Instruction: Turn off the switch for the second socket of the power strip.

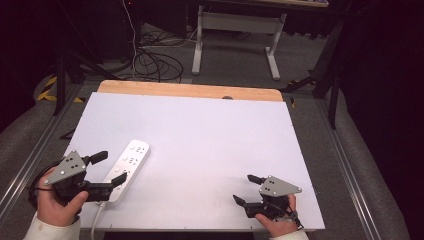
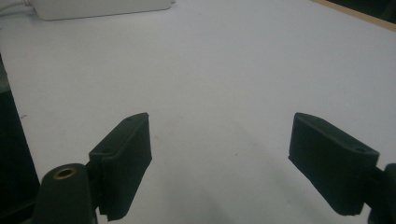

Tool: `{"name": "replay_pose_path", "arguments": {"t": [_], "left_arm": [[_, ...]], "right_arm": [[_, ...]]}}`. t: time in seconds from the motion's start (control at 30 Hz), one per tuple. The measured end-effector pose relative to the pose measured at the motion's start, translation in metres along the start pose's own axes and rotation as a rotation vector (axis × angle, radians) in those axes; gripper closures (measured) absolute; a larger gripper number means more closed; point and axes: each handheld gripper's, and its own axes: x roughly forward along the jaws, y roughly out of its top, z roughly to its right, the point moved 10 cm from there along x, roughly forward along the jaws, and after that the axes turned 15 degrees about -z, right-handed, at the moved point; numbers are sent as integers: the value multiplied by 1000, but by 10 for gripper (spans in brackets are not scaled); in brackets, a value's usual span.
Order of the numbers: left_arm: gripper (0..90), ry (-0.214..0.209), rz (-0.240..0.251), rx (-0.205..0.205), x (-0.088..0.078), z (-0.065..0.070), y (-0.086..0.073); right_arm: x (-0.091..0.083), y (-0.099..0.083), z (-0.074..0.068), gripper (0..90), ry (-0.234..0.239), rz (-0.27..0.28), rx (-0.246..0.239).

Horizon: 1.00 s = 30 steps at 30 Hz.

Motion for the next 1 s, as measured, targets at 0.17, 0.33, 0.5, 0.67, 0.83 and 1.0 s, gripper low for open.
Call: {"name": "replay_pose_path", "arguments": {"t": [0.17,0.33,0.5,0.67,0.83,1.0], "left_arm": [[109,-61,35,43,-8,3,-11],[108,-60,24,23,-9,0,-27],[87,-73,-30,86,0,-1,-42],[67,-54,-43,86,9,0,-51],[72,17,-12,29,14,-5,-59],[70,22,-15,23,17,-6,-66]], "right_arm": [[-1,0,0,216,2,6,2],[-1,1,0,216,2,6,0],[-1,1,-1,216,0,6,0],[-2,1,0,216,0,8,2],[-2,1,0,216,2,11,-1],[-2,1,0,216,3,10,-2]]}}
